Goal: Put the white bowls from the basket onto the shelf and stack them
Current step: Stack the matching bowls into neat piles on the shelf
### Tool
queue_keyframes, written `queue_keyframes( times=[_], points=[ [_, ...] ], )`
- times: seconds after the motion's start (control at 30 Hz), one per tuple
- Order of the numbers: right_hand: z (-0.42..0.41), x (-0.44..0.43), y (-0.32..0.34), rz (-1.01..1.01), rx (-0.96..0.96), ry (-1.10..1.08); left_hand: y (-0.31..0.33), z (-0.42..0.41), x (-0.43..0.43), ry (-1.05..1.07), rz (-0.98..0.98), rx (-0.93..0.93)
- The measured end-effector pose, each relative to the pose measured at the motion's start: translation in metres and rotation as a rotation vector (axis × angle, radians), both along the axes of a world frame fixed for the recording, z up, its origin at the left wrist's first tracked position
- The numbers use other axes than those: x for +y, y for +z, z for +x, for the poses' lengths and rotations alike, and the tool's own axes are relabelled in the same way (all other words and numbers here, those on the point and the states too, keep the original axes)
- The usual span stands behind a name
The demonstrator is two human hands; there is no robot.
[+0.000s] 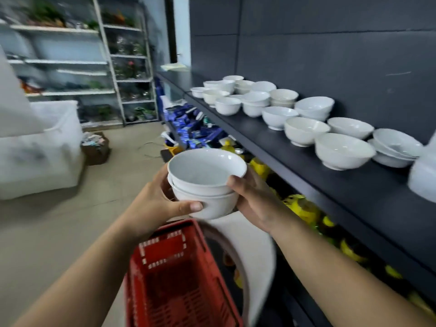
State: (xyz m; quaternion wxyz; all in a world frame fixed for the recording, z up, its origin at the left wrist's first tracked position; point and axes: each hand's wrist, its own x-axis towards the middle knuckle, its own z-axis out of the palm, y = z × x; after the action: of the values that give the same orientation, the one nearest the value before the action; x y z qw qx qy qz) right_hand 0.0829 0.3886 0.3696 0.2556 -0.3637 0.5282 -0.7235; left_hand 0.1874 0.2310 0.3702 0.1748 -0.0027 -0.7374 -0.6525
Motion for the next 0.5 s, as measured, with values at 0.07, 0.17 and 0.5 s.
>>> queue_keyframes(
  times=[0.07,0.17,0.5],
  points=[
    [0.038,-0.042,-0.002,-0.013,0.010,0.048,0.002,0.048,-0.035,0.050,-0.003,0.005],
    [0.100,-0.110,-0.011,-0.032,0.029,0.097,0.003,0.126,-0.091,0.089,-0.034,0.000],
    [0.240,-0.292,-0.004,0.010,0.020,0.224,0.000,0.274,-0.260,0.199,-0.066,-0.069]
  ],
)
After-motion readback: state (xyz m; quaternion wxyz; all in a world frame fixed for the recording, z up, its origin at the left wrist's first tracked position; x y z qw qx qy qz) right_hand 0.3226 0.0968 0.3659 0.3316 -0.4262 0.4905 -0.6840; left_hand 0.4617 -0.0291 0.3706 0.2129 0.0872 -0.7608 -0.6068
